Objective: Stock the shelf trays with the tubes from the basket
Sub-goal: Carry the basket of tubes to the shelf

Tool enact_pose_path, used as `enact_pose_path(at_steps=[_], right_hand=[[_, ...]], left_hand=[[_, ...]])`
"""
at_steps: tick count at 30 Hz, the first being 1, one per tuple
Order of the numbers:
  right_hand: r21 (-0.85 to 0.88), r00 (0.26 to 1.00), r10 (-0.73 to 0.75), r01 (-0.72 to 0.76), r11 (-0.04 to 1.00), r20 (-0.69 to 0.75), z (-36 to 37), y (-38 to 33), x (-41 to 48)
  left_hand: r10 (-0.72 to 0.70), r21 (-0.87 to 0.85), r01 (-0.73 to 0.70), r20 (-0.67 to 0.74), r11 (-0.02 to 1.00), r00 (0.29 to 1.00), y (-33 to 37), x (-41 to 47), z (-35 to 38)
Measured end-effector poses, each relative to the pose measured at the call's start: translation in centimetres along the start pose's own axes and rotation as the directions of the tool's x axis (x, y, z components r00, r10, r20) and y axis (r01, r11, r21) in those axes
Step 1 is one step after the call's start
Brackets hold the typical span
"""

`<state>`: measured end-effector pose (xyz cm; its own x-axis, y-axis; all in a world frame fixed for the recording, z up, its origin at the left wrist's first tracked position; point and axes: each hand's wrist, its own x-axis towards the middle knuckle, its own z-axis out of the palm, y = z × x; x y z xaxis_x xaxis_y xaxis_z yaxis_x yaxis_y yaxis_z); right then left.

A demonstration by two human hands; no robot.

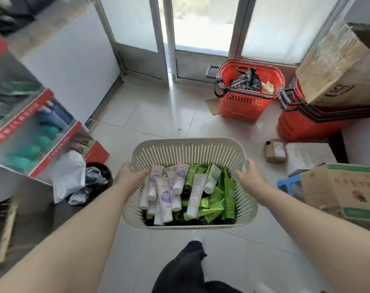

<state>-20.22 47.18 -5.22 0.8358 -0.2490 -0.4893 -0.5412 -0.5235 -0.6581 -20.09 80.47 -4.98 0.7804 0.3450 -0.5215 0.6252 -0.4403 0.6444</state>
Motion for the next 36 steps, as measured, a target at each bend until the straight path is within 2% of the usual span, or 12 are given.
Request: enact_pose_path(at_steps=[7, 14, 22, 25, 30, 36], right_hand=[[-0.103, 0.986, -0.132, 0.143, 0.984, 0.105, 7.5, -4.3, -7.8], [-0.213, 0.941, -0.213, 0.271, 0.939, 0.262, 17.3, -9.9, -14.7], [-0.265, 0.884, -0.250, 0.369, 0.891, 0.394, 32.4, -16.2, -22.5], [-0.267, 0.851, -0.287, 0.430, 0.863, 0.441, 38.3, -18.7, -25.1], [-0.257, 0.786, -0.317, 0.505, 0.824, 0.530, 45.8, -23.4, -28.6], [-0.272, 0.690, -0.360, 0.628, 0.729, 0.627, 53.6, -29.6, -30.3]], left_hand=[[-0.112, -0.135, 0.089, -0.179, 0.987, 0.977, -10.7, -7.2, -8.0], [-0.293, -0.321, 0.203, -0.261, 0.925, 0.920, -21.1, -12.1, -16.2], [-0.446, -0.403, 0.301, -0.339, 0.864, 0.828, -33.8, -14.7, -27.4], [-0.504, -0.446, 0.319, -0.393, 0.836, 0.769, -37.5, -15.6, -31.9], [-0.573, -0.497, 0.339, -0.456, 0.799, 0.681, -42.0, -16.3, -38.3], [-0.640, -0.571, 0.344, -0.471, 0.746, 0.607, -45.8, -14.4, -45.4]])
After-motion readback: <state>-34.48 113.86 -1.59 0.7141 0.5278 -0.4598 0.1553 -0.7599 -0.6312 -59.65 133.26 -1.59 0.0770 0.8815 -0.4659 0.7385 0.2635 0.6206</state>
